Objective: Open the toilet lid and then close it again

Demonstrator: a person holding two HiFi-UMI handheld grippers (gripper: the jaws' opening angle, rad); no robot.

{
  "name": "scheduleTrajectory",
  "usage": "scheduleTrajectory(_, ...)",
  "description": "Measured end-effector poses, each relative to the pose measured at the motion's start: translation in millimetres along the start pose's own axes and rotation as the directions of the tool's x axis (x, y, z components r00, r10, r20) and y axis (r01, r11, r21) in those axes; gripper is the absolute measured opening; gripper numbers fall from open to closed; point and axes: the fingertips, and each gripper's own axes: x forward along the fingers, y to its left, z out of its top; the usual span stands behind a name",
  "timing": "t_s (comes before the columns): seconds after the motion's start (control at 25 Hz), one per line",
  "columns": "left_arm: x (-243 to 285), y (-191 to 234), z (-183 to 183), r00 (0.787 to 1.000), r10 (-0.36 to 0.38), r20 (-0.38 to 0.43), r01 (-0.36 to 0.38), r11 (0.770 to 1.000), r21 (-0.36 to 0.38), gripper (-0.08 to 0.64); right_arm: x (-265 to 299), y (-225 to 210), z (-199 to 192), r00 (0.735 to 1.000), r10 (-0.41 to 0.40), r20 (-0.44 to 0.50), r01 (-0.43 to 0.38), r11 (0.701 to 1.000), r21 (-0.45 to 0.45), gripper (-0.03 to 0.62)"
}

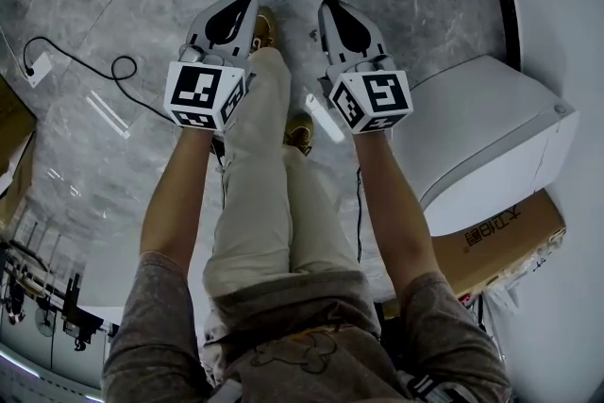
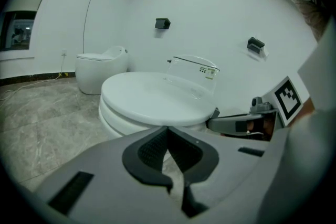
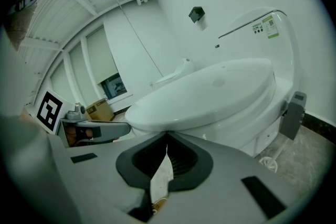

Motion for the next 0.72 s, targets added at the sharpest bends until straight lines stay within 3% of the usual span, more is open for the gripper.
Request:
scheduleTrajectory(0.36,-17.7,-12.4,39.6,1.0,-0.01,0.019,0.01,1.0,-0.015,0.009,-14.8,9.6,30.1,1.0,-0.019,0.018,0.018,0.999,0.035,0.028)
scheduleTrajectory(0.72,-42.6,-61.4,157.7,0.993,-0.1,0.06,0.096,0.993,0.061,0.009,-56.9,14.6,121.0,0.994,-0.104,0.045,0.1,0.991,0.092,0.028)
